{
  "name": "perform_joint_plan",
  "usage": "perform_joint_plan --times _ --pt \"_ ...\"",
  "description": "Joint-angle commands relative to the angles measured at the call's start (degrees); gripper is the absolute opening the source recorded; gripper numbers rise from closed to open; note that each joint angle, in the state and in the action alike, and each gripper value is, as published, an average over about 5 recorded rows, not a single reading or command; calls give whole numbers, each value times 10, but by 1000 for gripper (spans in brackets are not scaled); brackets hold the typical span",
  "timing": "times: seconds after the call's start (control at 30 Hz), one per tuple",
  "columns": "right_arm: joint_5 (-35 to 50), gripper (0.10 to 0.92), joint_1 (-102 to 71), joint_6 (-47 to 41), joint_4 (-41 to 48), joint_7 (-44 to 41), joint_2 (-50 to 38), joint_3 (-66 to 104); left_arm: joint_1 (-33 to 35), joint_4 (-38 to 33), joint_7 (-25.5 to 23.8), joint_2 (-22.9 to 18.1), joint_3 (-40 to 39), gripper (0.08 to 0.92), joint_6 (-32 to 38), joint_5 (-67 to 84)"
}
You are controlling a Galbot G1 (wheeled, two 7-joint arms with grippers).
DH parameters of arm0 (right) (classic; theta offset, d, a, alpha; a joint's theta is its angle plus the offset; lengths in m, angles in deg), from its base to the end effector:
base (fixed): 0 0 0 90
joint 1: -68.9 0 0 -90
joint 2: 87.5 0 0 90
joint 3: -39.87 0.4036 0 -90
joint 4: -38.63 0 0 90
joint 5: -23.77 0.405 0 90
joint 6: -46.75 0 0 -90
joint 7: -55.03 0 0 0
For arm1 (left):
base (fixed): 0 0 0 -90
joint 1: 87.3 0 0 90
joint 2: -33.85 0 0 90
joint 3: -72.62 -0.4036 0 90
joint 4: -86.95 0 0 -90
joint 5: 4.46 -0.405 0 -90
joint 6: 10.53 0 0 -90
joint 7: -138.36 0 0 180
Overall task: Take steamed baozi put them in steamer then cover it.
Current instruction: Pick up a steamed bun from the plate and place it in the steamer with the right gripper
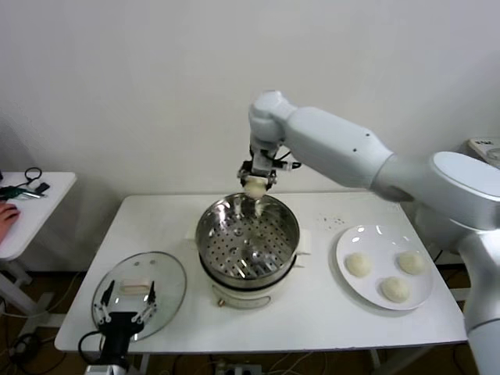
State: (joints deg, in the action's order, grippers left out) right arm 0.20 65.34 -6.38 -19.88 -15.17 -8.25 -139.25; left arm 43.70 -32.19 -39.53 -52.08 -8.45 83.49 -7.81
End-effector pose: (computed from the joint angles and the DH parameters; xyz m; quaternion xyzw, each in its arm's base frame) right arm 0.6678 0.2245 -0.0362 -0.6054 0.0478 -0.7943 0.0185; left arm 0.1312 0.0694 -0.3817 0.0550 -0.9908 -0.1052 0.0647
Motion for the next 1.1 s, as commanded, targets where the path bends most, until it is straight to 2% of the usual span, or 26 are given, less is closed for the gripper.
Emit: perform_joint_plan --times 0.03,0.3,0.77,0.87,1.1 --pt "-42 679 -33 20 -24 5 25 -4 3 -1 0 2 0 823 -1 0" --pt "-64 679 -60 24 -18 8 24 -10 2 2 -1 1 0 823 -1 0" --pt "-88 686 -88 29 45 17 39 4 5 5 -1 1 1 823 -1 5" --pt "-88 702 -91 27 45 17 38 6 7 5 -1 1 1 823 -1 6" --pt "-85 813 -89 20 43 17 35 6 12 5 -1 1 2 823 1 6"
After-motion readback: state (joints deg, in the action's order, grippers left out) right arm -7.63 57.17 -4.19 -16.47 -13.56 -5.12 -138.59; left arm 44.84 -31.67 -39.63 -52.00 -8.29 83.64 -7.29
